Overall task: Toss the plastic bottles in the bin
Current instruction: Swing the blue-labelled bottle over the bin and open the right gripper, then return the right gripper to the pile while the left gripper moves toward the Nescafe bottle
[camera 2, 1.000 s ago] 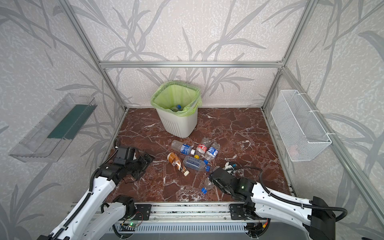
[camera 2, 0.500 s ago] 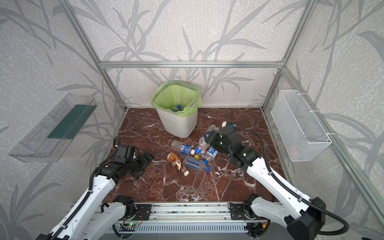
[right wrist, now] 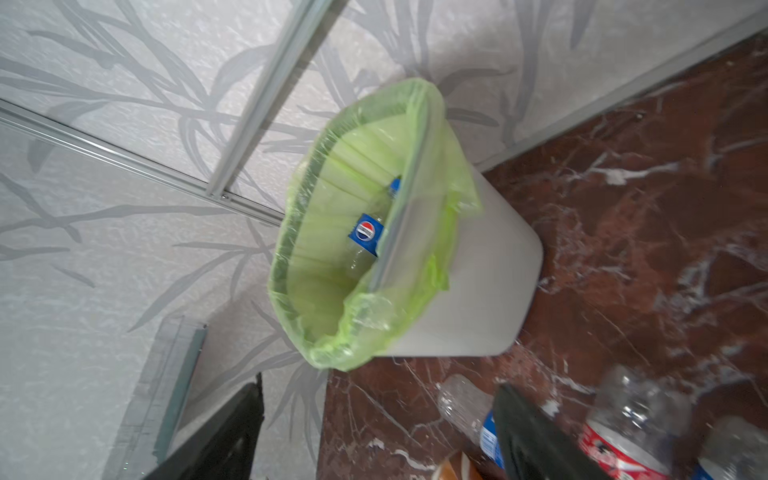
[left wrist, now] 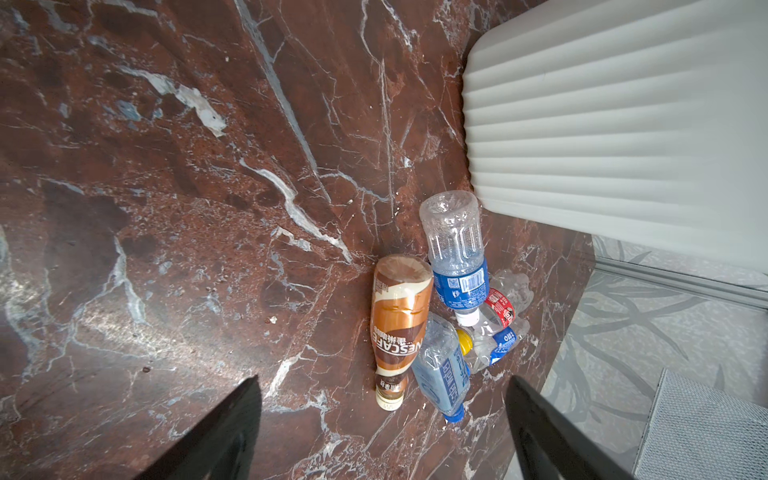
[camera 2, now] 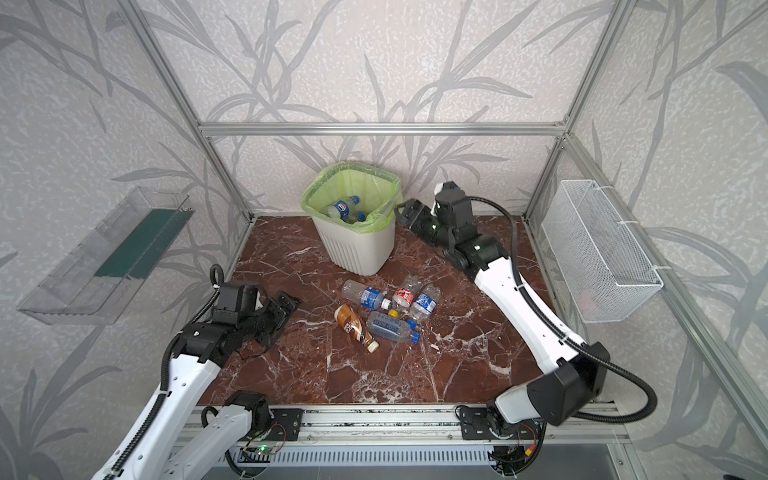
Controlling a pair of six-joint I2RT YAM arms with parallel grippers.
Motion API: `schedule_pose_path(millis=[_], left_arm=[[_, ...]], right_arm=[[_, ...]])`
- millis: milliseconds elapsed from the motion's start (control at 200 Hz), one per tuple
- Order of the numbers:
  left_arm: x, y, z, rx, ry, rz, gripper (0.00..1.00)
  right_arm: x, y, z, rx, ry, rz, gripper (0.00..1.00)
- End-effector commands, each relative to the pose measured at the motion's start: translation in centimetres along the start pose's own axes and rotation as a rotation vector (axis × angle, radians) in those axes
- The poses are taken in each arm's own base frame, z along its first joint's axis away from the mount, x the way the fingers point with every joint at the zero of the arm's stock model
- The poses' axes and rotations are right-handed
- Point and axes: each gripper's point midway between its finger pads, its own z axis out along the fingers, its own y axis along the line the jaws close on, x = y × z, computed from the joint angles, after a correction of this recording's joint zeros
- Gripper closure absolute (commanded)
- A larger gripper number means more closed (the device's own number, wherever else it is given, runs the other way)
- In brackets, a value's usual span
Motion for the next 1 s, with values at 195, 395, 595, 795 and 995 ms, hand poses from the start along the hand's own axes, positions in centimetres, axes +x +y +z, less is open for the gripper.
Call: schedule_pose_path(millis=[195, 395, 595, 795, 995], left_arm=[[0.6, 1.9, 1.8, -0.040, 0.034, 0.003, 0.09], [1.0, 2.3, 1.8, -0.034, 0.039, -0.003, 0.09], [1.4, 2.1, 1.7, -0.020, 0.060, -0.002, 0.09], [2.3, 2.1, 2.5, -0.004, 0.105, -0.026, 0.11], [3.1, 1.6, 3.2, 0.004, 0.104, -0.018, 0.12]], right_arm=[[7.3, -10.1, -4.4, 0.145, 0.046, 0.022, 0.17], [11.4, -15.0, -4.6, 0.225, 0.116, 0.073, 0.18], [13.2, -17.1, -4.7, 0.256, 0.148, 0.106, 0.18], [14.1, -18.2, -4.6, 0.268, 0.160, 0.124, 0.18], [15.1, -18.9, -4.1, 0.270, 0.183, 0.145, 0.19]])
